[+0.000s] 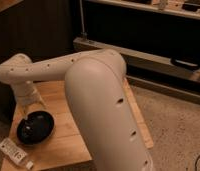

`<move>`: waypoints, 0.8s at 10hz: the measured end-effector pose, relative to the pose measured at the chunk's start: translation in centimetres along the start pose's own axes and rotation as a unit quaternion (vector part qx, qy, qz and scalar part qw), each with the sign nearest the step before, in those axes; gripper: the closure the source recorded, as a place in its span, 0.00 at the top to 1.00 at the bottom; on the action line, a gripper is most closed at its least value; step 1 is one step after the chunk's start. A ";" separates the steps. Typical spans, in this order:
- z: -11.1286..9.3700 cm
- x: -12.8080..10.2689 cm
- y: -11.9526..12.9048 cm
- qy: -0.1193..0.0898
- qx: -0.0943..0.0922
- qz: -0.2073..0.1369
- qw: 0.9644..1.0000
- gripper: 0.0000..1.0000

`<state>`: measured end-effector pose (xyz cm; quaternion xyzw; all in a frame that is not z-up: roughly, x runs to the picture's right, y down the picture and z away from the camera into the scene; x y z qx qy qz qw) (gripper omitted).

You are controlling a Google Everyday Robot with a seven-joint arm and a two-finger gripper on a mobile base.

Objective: Place the bottle in the ceramic bowl

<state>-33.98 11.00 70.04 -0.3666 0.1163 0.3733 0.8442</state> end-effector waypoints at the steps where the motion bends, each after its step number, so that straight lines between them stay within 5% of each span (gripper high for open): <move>1: 0.4 -1.0 2.1 0.003 -0.005 -0.034 0.999 0.65; 6: 1.8 -2.7 11.6 0.014 -0.032 -0.154 0.987 0.65; 8: 1.8 -2.7 10.8 0.014 -0.030 -0.149 0.988 0.65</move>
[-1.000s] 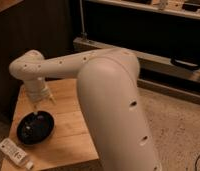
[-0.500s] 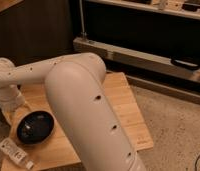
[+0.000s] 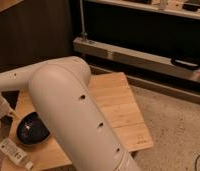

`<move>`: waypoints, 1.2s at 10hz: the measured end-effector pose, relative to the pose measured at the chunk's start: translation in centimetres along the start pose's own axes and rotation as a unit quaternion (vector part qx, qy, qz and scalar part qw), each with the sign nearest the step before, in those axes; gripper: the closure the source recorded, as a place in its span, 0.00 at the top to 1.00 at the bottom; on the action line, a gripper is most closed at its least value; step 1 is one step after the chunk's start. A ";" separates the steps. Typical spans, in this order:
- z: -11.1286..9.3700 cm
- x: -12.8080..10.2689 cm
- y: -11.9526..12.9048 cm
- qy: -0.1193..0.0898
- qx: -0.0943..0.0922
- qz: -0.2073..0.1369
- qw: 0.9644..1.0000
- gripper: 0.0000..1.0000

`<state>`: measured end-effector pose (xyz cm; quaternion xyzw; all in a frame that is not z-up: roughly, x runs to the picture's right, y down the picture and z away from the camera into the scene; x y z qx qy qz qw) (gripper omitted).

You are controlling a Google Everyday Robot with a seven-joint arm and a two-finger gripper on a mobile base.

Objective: Place the bottle in the ceramic bowl

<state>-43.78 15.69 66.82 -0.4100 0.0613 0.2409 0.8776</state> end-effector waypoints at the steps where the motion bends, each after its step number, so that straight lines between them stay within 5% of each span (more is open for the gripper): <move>1: 0.0 0.0 0.3 0.001 0.000 -0.002 1.000 0.65; 9: 0.0 -0.1 0.3 -0.001 -0.001 -0.002 1.000 0.65; 12: 0.1 -1.5 0.9 -0.001 0.002 -0.028 1.000 0.65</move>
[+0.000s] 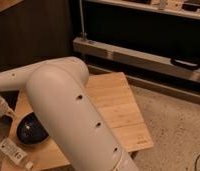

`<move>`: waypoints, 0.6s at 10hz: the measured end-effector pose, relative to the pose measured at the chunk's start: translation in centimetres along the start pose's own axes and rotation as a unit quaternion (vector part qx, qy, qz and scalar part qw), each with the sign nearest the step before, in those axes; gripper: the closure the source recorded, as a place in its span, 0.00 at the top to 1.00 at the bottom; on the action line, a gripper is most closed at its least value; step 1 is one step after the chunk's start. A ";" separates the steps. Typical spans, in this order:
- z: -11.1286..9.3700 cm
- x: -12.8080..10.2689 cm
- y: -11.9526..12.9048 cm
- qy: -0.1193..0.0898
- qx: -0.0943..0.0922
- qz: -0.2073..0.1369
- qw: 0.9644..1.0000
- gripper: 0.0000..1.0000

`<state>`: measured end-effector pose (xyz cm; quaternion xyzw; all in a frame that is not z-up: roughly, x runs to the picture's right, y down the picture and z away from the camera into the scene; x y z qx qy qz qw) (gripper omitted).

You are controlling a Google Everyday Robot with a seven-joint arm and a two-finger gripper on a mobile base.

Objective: Place the bottle in the ceramic bowl

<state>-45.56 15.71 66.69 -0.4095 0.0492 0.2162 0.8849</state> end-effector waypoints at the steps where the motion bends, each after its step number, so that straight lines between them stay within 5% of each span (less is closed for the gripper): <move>1: 0.3 -1.5 0.4 0.000 0.002 -0.017 1.000 0.65; 6: 1.0 -3.4 1.5 0.022 0.021 -0.043 0.999 0.65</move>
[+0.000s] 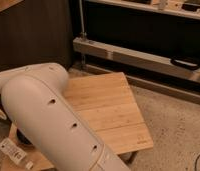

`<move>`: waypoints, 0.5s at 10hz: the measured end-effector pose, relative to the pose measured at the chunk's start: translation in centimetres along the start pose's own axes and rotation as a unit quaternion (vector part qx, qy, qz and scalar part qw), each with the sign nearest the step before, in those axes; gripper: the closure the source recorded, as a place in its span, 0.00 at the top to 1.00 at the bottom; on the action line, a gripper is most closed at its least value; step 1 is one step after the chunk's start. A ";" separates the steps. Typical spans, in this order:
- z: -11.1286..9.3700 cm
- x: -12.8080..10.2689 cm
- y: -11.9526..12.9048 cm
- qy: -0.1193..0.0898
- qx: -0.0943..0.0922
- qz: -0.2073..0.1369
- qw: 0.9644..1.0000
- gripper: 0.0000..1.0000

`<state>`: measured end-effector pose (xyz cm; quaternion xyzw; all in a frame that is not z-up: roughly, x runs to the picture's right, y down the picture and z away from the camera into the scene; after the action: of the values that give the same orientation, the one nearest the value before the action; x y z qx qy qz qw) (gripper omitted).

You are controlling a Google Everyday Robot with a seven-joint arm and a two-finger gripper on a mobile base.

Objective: Place the bottle in the ceramic bowl

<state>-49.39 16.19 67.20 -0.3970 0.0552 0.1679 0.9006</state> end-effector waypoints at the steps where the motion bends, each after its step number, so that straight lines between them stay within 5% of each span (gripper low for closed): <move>1: 0.0 1.2 -0.3 0.003 0.002 0.009 1.000 0.65; 5: 0.5 5.2 0.4 0.007 0.000 0.038 0.999 0.65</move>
<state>-44.63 18.13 66.05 -0.3956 0.0765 0.1993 0.8933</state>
